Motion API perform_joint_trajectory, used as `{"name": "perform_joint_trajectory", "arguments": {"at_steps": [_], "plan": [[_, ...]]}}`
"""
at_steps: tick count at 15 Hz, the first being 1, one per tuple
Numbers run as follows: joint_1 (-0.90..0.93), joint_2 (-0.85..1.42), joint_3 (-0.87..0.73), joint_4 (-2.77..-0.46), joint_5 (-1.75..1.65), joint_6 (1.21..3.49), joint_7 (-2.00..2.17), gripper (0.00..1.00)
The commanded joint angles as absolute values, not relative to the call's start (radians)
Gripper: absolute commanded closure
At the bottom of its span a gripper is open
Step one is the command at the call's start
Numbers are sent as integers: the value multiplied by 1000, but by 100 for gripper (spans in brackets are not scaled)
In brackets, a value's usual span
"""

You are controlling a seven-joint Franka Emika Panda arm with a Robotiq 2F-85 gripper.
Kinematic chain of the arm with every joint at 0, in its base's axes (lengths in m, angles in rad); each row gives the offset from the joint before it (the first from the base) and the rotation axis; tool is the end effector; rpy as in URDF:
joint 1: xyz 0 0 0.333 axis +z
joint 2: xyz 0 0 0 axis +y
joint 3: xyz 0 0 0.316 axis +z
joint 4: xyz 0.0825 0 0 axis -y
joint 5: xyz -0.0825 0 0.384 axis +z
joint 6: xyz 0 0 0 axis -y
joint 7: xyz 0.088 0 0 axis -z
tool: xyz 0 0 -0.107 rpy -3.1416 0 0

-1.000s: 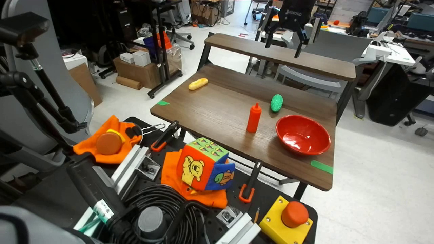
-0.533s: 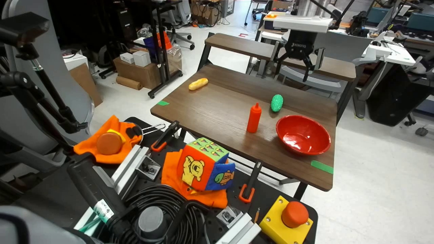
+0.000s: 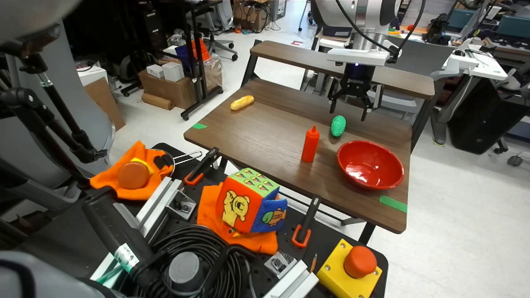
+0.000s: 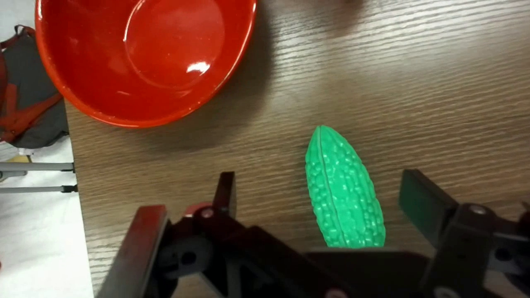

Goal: Put the green object in the bowl

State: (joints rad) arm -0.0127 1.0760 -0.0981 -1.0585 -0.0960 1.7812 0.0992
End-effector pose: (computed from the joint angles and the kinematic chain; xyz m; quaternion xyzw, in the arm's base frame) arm 0.7293 -0.0678 0.1474 0.9784 -0.0672 -0.1734 0.0903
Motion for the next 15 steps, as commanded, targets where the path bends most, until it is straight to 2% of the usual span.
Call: {"name": "perform_joint_trajectory", "arguments": {"at_steps": [1,9,10,11,15], "plan": [[7,1190,-107,-895,-120,1670,118,0],[26,1325,-120,-711,-132,1588,150,0],[27,1340,-122,-689,-134,1585,157,25],[28,1352,-125,-670,-138,1581,160,28],[31,1401,-136,-599,-152,1573,178,58]]}}
